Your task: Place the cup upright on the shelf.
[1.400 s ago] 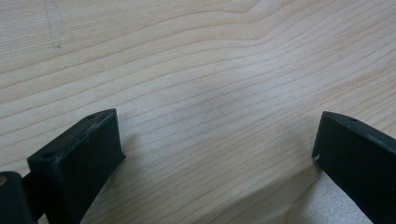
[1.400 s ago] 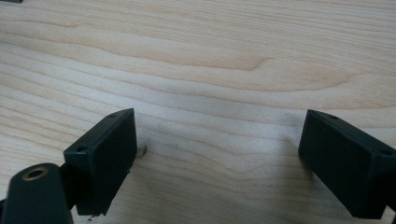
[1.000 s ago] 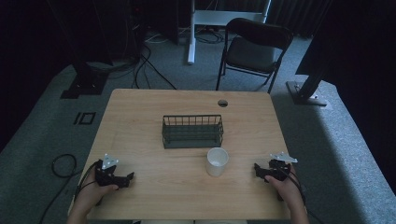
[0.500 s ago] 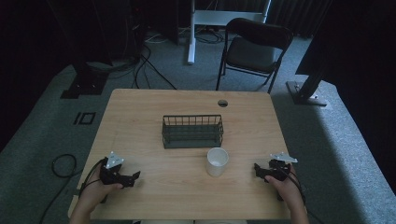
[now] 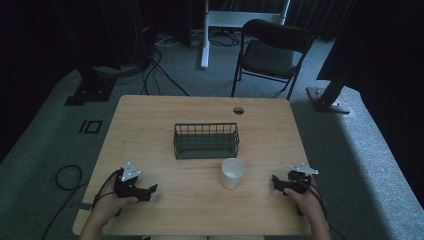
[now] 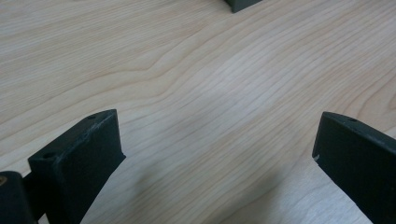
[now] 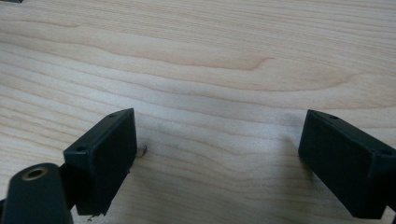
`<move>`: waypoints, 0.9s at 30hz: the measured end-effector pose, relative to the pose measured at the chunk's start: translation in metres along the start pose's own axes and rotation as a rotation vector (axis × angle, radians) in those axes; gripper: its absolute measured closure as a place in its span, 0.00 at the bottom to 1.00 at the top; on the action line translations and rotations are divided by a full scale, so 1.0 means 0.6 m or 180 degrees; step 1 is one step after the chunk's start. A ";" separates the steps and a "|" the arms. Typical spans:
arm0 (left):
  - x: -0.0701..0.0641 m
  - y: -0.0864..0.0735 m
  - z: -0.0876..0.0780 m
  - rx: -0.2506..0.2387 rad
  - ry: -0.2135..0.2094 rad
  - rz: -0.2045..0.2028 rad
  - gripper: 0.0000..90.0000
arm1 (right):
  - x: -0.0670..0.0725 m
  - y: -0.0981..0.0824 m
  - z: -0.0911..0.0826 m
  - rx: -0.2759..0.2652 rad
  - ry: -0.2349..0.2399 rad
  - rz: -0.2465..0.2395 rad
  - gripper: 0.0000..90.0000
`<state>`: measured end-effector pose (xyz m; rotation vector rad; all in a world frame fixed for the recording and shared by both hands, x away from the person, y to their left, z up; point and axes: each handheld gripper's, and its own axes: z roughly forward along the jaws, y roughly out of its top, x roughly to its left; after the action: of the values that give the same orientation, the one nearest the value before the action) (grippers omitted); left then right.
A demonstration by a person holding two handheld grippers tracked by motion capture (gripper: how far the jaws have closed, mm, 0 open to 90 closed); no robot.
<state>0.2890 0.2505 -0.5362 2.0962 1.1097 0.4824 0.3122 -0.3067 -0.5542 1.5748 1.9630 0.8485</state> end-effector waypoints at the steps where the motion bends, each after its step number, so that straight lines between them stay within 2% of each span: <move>1: -0.003 0.002 0.002 -0.0010 -0.0015 -0.0001 0.02 | 0.000 0.000 0.000 0.0000 0.0000 0.0000 0.12; 17: -0.043 0.026 0.028 -0.0007 -0.0189 0.0202 0.02 | 0.000 0.000 0.000 0.0000 0.0000 0.0000 0.12; 23: -0.058 0.040 0.028 -0.0042 -0.0204 0.0273 0.02 | 0.000 0.000 0.000 -0.0001 0.0000 0.0000 0.12; 27: -0.070 0.051 0.028 -0.0084 -0.0290 0.0332 0.02 | 0.000 0.000 0.000 -0.0001 0.0000 0.0000 0.12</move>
<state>0.2930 0.1967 -0.5252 2.1386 0.9408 0.4439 0.3122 -0.3068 -0.5543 1.5746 1.9628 0.8489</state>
